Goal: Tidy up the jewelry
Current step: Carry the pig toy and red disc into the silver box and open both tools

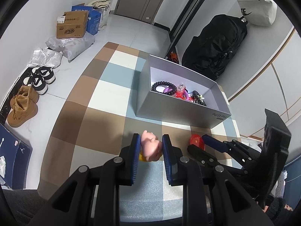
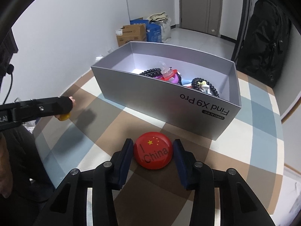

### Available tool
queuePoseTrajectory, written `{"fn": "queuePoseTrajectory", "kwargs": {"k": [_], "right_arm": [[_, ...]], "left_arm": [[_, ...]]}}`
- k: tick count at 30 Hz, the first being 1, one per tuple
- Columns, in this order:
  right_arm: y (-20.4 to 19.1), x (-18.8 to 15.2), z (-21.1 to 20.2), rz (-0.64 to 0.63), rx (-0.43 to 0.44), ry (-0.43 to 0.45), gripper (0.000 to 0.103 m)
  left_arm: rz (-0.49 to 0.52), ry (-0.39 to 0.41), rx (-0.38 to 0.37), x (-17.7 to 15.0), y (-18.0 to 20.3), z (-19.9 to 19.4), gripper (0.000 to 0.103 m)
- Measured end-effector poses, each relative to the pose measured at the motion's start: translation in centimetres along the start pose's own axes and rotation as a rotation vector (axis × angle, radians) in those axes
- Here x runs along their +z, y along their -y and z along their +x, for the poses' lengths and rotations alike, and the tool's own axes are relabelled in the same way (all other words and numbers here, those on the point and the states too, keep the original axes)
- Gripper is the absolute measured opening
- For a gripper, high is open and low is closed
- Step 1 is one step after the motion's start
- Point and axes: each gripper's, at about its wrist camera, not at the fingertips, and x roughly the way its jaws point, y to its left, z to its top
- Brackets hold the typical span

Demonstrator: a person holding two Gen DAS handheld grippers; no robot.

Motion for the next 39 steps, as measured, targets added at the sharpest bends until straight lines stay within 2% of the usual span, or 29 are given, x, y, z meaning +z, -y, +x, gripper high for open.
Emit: {"fn": "queuePoseTrajectory", "kwargs": {"k": [10, 17, 24, 39], "right_arm": [[1.4, 1.0, -2.5, 0.087, 0.066, 0.083, 0.042], [2.1, 2.2, -5.1, 0.105, 0.079, 0.163, 0.042], [3.4, 4.3, -6.1, 0.115, 0.076, 0.204, 0.042], [6.6, 7.4, -4.7, 0.167, 0.128, 0.186, 0.042]], "left_arm": [[0.024, 0.068, -0.025, 0.5, 1.3, -0.6, 0.018], [0.046, 0.120, -0.057, 1.6, 2.7, -1.0, 0.018], [0.075, 0.143, -0.080, 3.5, 3.6, -0.4, 0.018], [0.102, 0.061, -0.146, 6.2, 5.1, 2.6, 0.018]]}}
